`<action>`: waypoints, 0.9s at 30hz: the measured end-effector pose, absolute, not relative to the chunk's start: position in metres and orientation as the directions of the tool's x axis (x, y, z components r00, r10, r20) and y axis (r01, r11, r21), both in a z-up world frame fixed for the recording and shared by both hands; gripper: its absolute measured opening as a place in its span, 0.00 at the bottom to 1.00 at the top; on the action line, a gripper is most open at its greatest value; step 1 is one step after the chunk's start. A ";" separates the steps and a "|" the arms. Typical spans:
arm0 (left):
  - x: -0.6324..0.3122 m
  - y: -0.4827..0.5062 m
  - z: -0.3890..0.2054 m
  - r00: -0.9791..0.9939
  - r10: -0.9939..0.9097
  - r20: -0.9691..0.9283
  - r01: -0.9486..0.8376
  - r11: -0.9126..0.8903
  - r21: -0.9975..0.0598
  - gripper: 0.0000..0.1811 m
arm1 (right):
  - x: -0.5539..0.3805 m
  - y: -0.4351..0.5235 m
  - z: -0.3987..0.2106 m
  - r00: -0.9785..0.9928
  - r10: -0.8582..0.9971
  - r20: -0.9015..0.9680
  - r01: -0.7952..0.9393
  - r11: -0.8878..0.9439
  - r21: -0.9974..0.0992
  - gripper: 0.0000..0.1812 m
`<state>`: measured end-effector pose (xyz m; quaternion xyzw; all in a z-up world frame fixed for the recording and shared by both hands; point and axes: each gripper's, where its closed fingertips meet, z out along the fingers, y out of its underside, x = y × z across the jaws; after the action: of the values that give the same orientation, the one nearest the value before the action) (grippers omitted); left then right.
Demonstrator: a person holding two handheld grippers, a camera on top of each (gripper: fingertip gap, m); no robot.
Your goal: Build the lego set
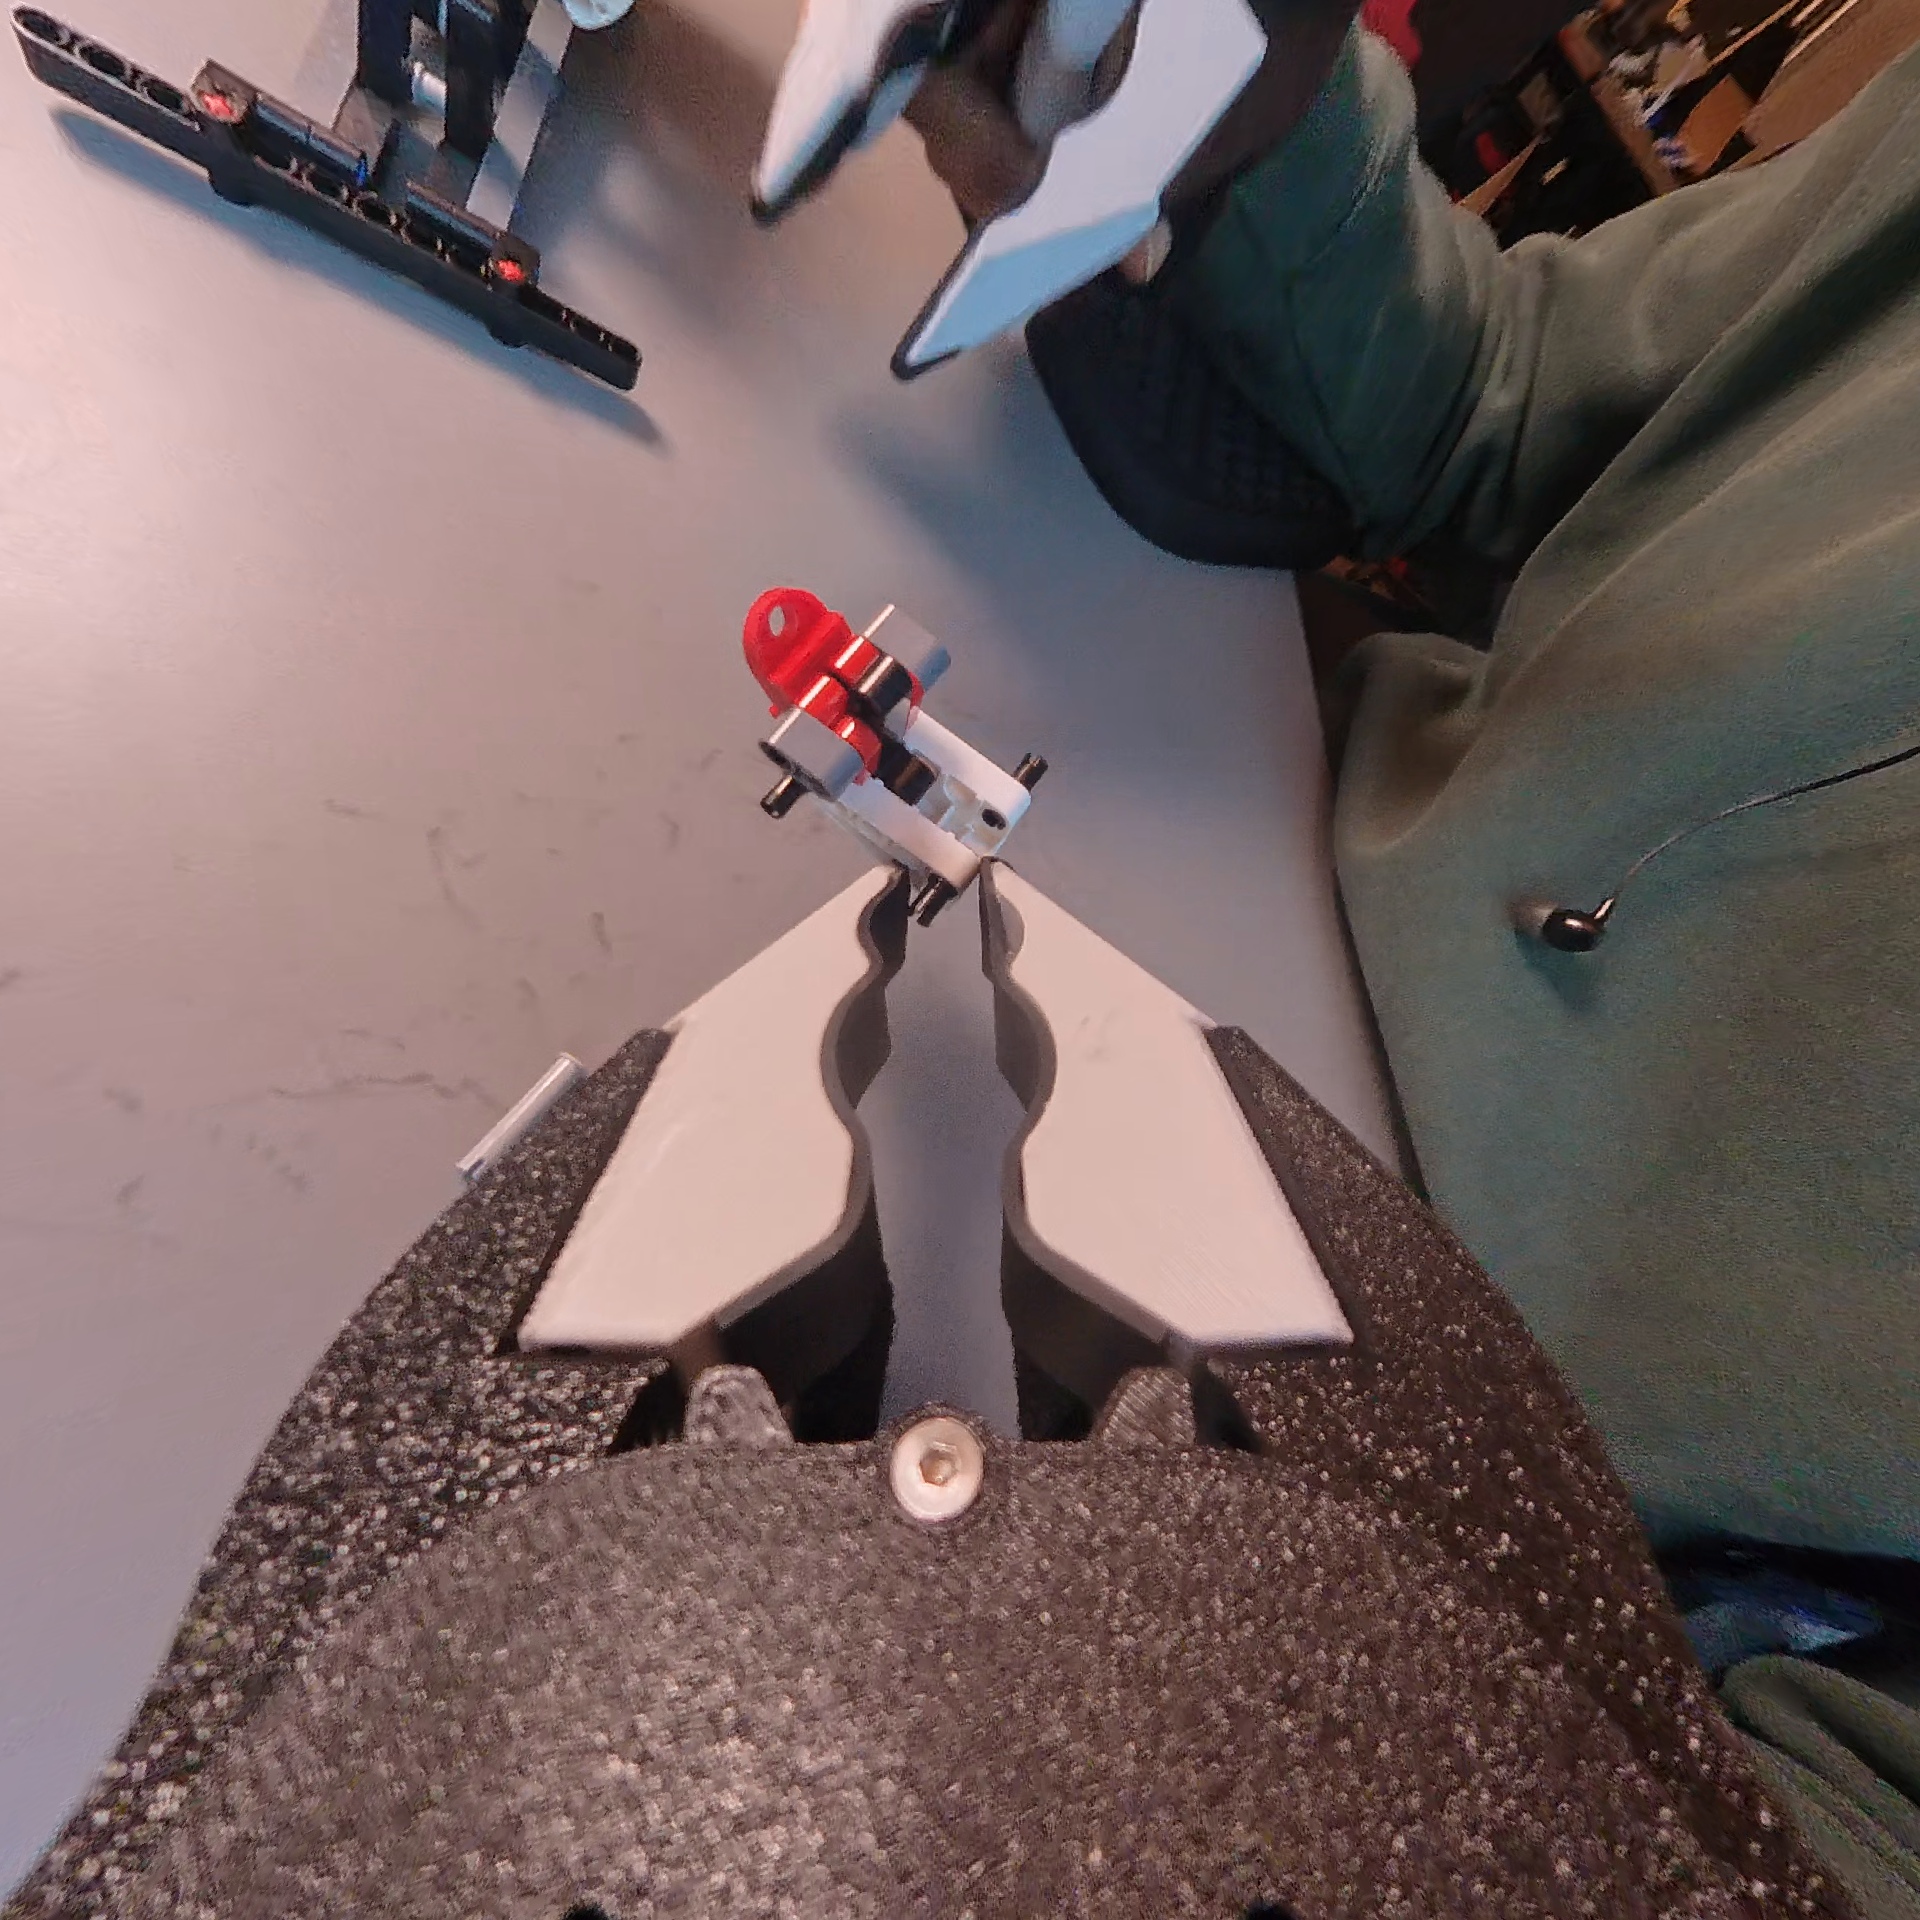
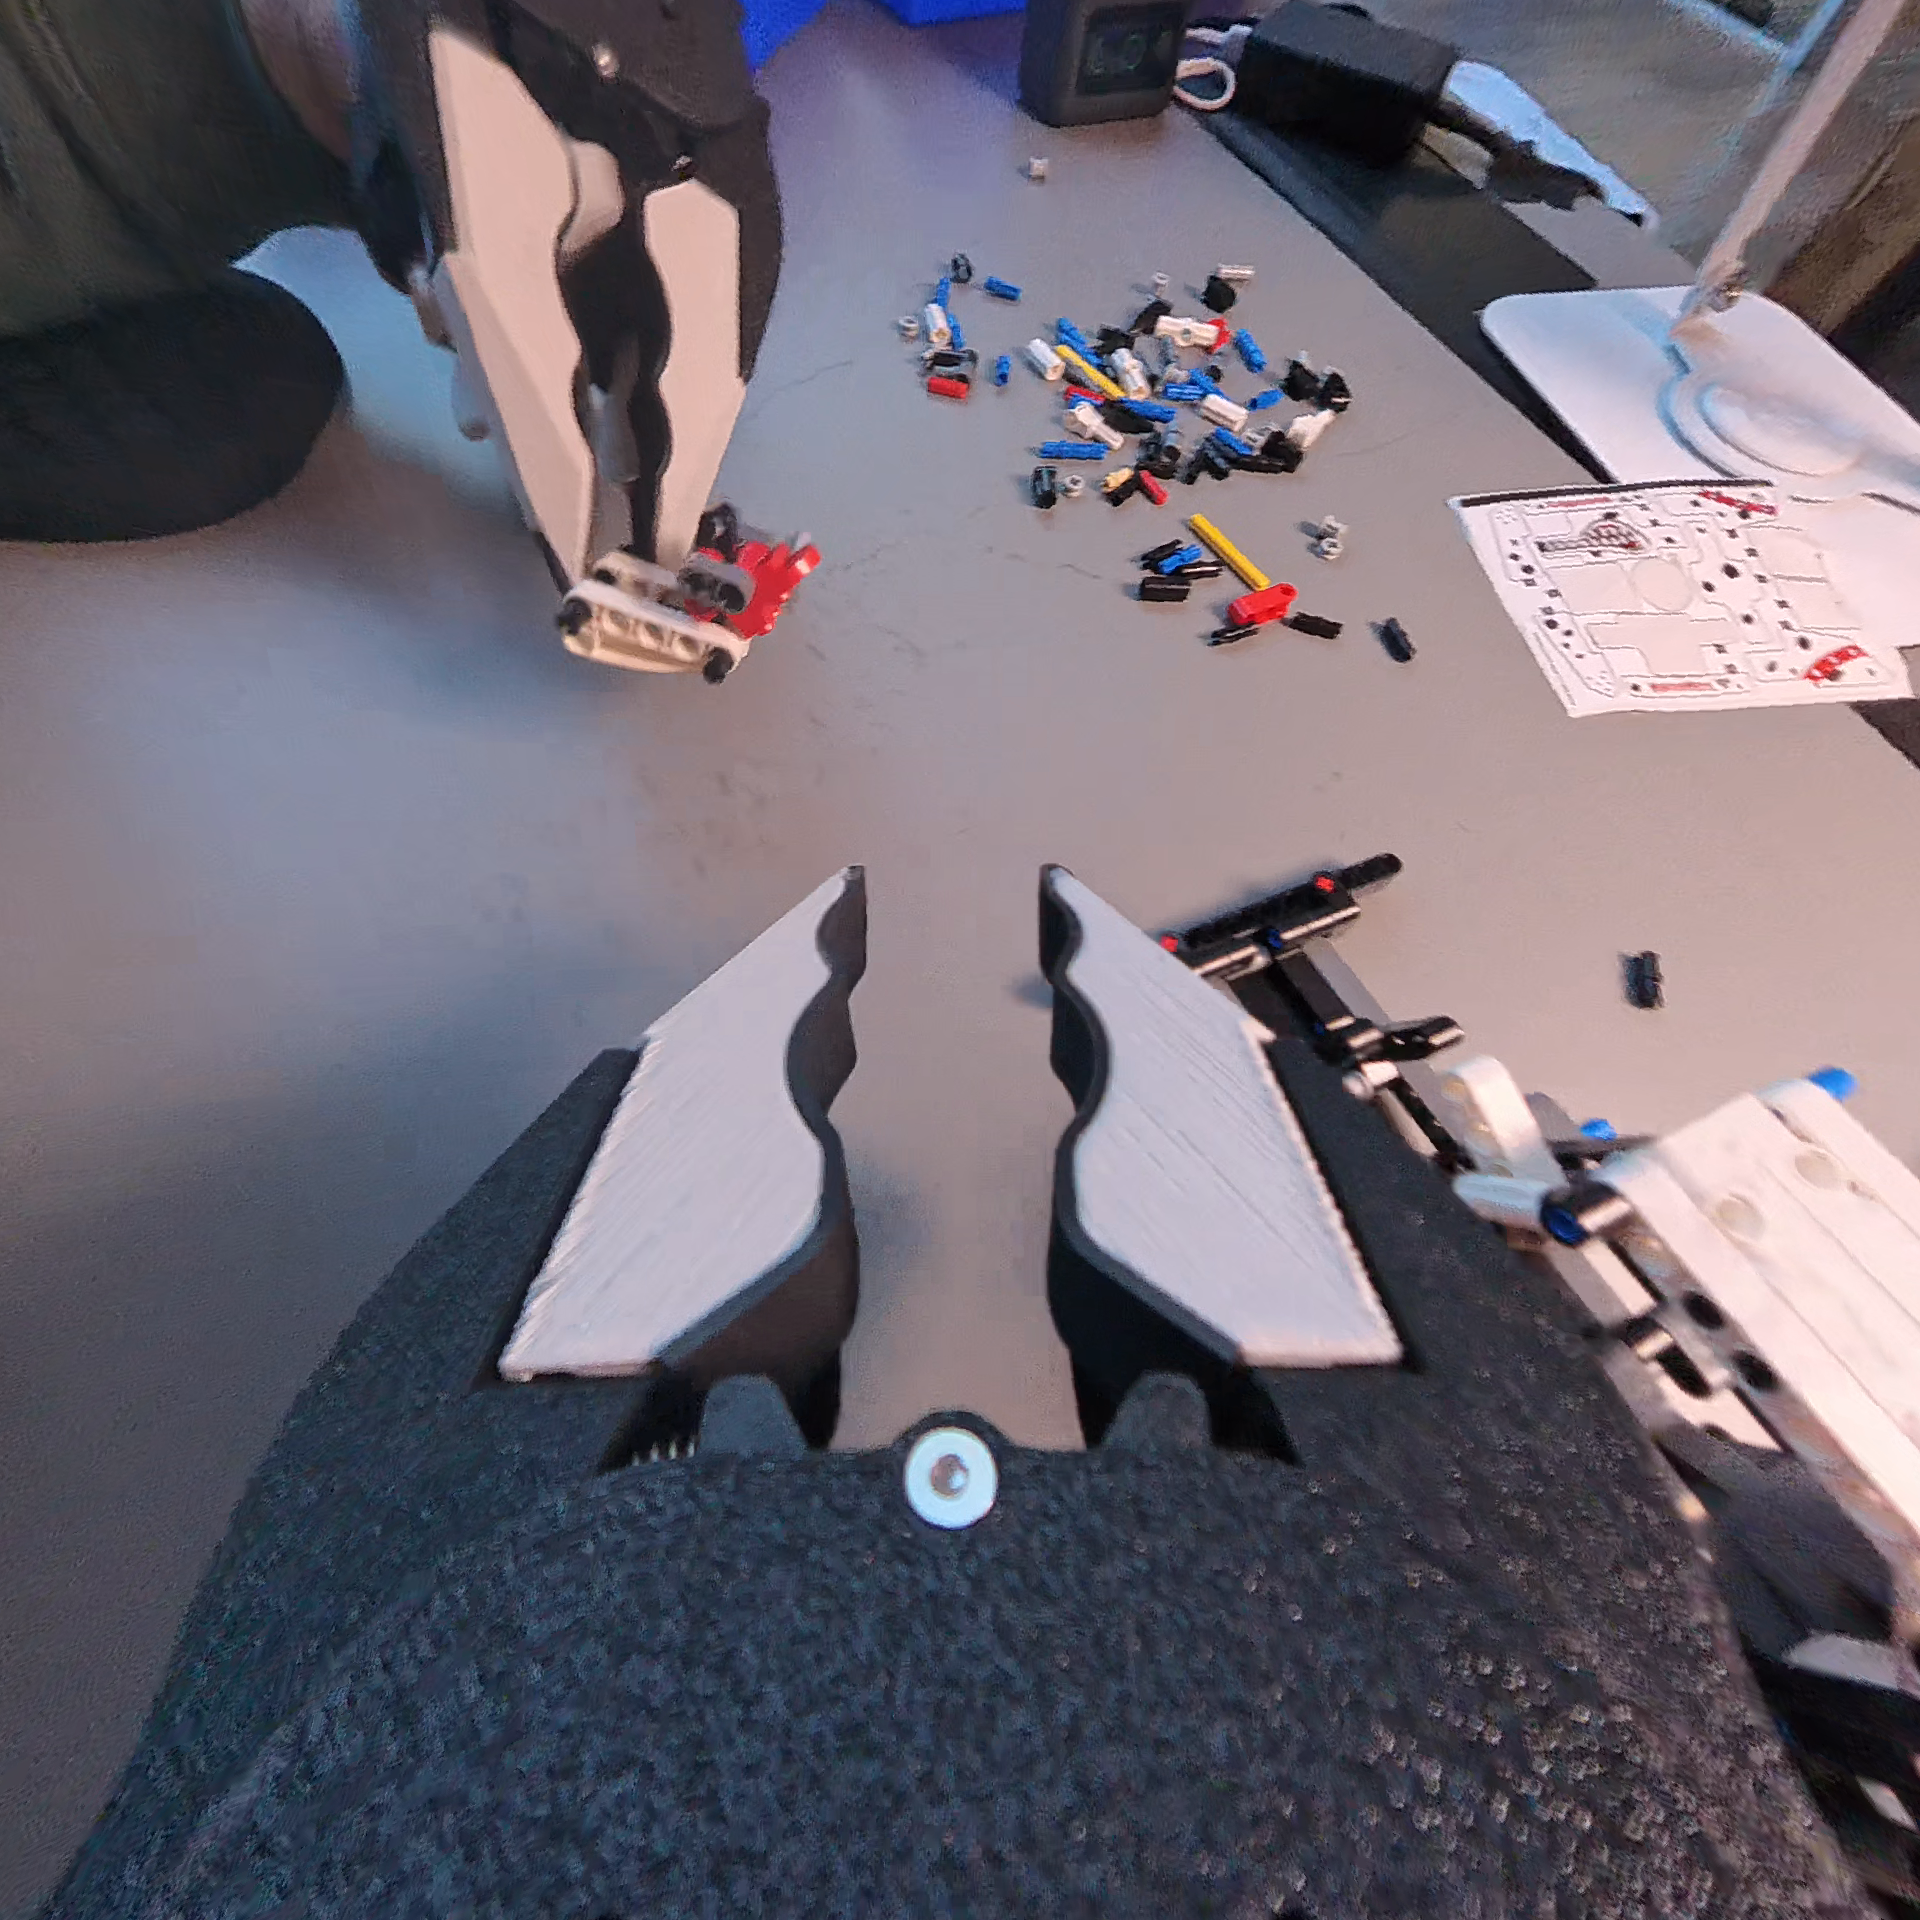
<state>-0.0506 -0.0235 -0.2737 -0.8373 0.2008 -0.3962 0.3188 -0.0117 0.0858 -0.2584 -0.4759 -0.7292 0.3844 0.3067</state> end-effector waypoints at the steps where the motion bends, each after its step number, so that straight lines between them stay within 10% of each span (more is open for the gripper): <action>1: -0.050 -0.024 -0.278 0.622 -0.586 0.520 -0.105 -0.720 -0.686 0.07 | -0.012 0.095 -0.255 -0.328 0.941 0.082 0.453 0.233 -0.861 0.23; 27: -0.135 -0.015 -0.311 0.862 -0.504 0.052 -0.323 -0.626 -0.710 0.13 | -0.007 0.130 -0.233 -0.245 0.962 0.122 0.300 0.195 -0.934 0.20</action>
<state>-0.1349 -0.0147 -0.3109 -0.8932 0.2314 -0.1237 0.3652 -0.0071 0.1296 -0.2329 -0.4736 -0.6664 0.4222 0.3918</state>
